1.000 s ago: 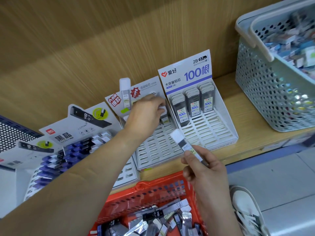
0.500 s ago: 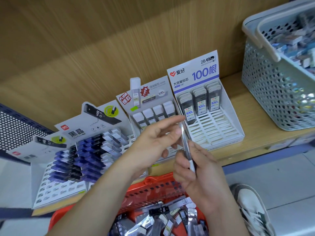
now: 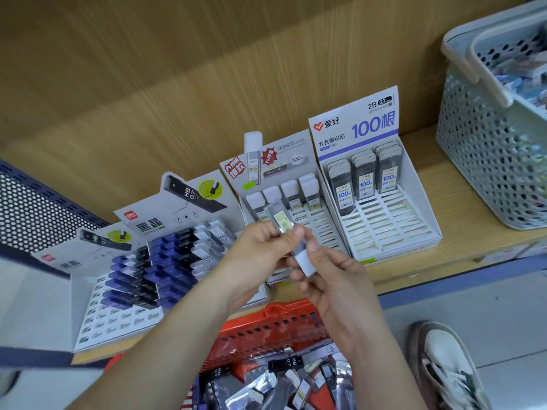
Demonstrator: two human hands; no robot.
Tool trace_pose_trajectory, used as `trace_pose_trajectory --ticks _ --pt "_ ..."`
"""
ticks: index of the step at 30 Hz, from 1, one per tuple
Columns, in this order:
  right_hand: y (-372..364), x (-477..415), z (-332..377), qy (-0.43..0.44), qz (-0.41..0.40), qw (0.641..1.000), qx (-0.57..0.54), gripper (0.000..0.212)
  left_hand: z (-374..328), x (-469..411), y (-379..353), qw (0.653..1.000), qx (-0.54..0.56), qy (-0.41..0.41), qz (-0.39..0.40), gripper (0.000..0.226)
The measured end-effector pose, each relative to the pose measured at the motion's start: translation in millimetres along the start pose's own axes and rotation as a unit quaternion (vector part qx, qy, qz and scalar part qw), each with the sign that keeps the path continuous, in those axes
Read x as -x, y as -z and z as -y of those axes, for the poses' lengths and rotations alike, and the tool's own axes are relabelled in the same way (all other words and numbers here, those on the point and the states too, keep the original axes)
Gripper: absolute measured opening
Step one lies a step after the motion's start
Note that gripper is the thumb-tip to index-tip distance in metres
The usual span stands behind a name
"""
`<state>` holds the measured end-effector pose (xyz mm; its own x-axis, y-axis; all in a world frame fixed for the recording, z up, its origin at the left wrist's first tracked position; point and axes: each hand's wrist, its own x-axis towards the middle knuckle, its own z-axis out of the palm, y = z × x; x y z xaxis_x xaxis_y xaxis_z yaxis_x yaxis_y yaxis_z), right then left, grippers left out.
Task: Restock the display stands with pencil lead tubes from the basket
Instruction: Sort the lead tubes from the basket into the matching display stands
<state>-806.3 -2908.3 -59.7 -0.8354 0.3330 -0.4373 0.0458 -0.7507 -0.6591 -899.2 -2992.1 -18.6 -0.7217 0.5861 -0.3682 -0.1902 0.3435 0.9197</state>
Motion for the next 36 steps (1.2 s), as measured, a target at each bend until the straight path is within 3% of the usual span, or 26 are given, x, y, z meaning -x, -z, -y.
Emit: trace_pose_trajectory --ticks 2,7,8,11,13,15,18,22,25,31,36 --pt "-3 -5 -7 0.019 -0.027 0.997 0.074 0.018 0 -8 4 0.999 -0.031 -0.008 -0.029 0.019" --pt "-2 -18 -21 0.107 -0.069 0.962 0.241 0.025 -18 -34 16 0.962 -0.256 -0.076 -0.055 0.014" --pt "3 -22 -23 0.125 -0.085 0.945 0.290 0.023 -23 -38 20 0.933 -0.340 -0.096 -0.071 0.021" --pt "12 -28 -31 0.168 -0.101 0.876 0.440 0.029 -31 -46 41 0.783 -0.601 -0.142 -0.075 0.037" --pt "11 -31 -36 0.205 -0.108 0.812 0.535 0.037 -31 -51 51 0.753 -0.645 -0.130 -0.029 0.039" --pt "8 -32 -39 0.218 -0.111 0.770 0.589 0.042 -28 -57 55 0.747 -0.651 -0.132 -0.006 0.035" --pt "9 -32 -45 0.217 -0.127 0.749 0.613 0.044 -25 -63 50 0.749 -0.637 -0.178 -0.038 0.033" --pt "10 -32 -50 0.225 -0.138 0.743 0.615 0.043 -22 -69 44 0.759 -0.591 -0.249 -0.111 0.016" --pt "10 -30 -50 0.220 -0.138 0.739 0.622 0.044 -17 -74 41 0.763 -0.571 -0.275 -0.127 0.017" --pt "8 -28 -52 0.230 -0.164 0.729 0.624 0.042 -18 -80 33 0.750 -0.586 -0.294 -0.083 0.019" --pt "15 -29 -54 0.223 -0.139 0.740 0.619 0.043 -20 -81 31 0.777 -0.581 -0.239 -0.049 0.024"
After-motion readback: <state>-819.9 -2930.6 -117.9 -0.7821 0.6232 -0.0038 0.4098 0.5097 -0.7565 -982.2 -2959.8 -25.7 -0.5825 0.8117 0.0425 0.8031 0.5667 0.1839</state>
